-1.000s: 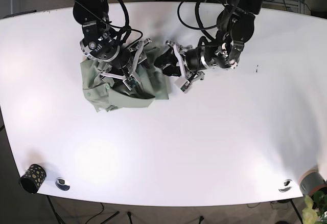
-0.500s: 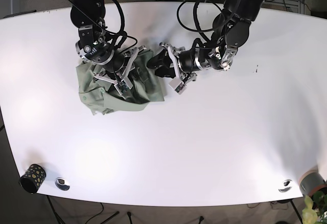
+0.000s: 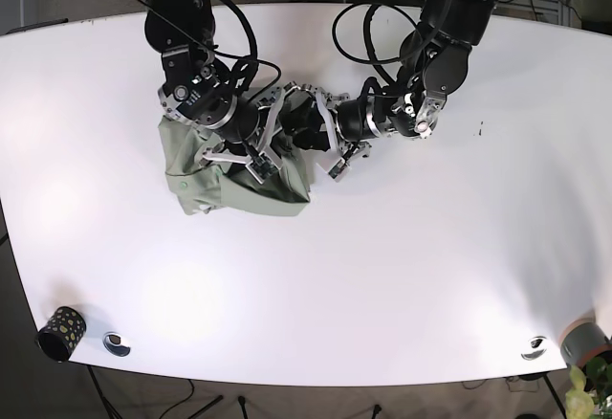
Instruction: Fold the T-shirt properly
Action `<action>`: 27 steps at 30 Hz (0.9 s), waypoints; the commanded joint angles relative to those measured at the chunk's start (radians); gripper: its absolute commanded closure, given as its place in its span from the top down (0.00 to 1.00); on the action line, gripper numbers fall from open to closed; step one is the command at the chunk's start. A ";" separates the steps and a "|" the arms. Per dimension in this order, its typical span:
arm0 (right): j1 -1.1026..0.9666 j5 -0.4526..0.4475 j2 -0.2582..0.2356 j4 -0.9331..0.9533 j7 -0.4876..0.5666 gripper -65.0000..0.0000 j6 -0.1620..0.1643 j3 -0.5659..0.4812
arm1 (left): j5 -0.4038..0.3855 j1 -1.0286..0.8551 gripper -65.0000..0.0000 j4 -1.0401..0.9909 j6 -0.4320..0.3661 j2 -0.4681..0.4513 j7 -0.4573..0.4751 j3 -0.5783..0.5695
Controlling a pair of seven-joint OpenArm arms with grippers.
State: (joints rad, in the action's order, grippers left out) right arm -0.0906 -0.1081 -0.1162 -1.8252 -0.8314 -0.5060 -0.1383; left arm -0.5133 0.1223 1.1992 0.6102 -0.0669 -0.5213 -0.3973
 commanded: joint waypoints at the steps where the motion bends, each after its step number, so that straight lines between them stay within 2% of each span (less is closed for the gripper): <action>1: 0.018 -0.014 -0.003 -0.012 0.021 0.06 -0.007 -0.019 | 0.000 0.014 0.36 0.012 0.000 0.002 0.007 0.002; 5: 0.042 -0.012 0.010 0.022 0.021 0.07 -0.007 -0.054 | 0.000 0.012 0.36 0.012 0.001 0.000 0.007 0.002; 7: 0.051 -0.012 0.010 0.048 0.021 0.10 -0.004 -0.063 | 0.000 0.012 0.36 0.014 0.003 0.000 0.007 0.002; 13: 0.062 -0.012 0.010 0.064 0.025 0.50 -0.004 -0.044 | -0.005 0.012 0.36 0.018 0.004 -0.004 0.008 0.008; 16: 0.055 -0.014 0.010 0.015 0.024 0.62 -0.009 -0.016 | -0.006 0.012 0.35 0.021 0.004 -0.006 0.008 0.011; 20: 0.044 -0.014 0.005 -0.041 0.019 0.61 -0.027 -0.007 | -0.005 -0.005 0.35 0.086 0.004 -0.040 0.008 0.027; 24: 0.035 -0.014 0.010 -0.084 0.016 0.60 -0.064 0.056 | -0.002 -0.042 0.35 0.190 0.004 -0.070 0.008 0.085; 27: 0.024 -0.018 0.011 -0.103 0.016 0.60 -0.105 0.116 | -0.002 -0.063 0.35 0.268 0.004 -0.104 0.007 0.116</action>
State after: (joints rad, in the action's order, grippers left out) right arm -0.0742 -0.1158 -0.0994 -1.8977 -0.8345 -0.5922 -0.0486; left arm -0.4938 0.0460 1.4010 0.6064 -0.1596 -0.5354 -0.2913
